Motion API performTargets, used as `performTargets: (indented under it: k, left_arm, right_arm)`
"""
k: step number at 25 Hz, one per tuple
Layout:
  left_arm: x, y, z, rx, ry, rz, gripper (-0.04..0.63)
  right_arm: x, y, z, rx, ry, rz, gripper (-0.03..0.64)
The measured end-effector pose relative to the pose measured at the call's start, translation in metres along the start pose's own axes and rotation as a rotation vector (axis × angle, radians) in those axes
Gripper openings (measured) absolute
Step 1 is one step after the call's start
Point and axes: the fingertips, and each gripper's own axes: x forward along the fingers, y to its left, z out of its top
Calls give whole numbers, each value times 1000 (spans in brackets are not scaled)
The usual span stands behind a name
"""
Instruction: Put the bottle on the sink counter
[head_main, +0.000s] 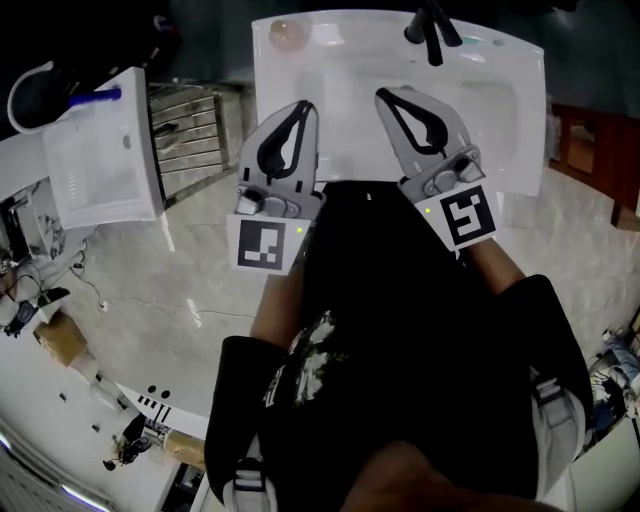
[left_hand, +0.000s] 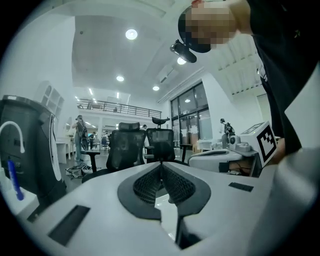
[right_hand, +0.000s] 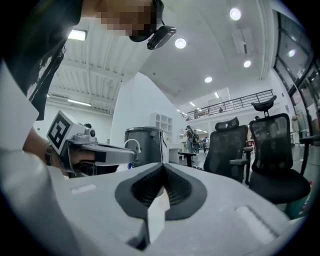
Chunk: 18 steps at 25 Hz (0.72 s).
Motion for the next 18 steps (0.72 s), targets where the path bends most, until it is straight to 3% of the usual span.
performTargets:
  k: [7,10,14,18]
  left_arm:
    - [-33,-19,14,-12,-2,-143,23]
    - [-61,-24,17,-12,4,-175,21]
    - [-98,-29,14,-23,9,-196,21]
    - [-124,-41,14,21,3,-232,21]
  right_arm:
    - [-26,35,20,-9,21,-91,-5]
    - [-36,58,25,33,23,-131,-5]
    - [-54,89,32,3,26,-161,-6]
    - [-74,113,35,-24,39,-196,-6]
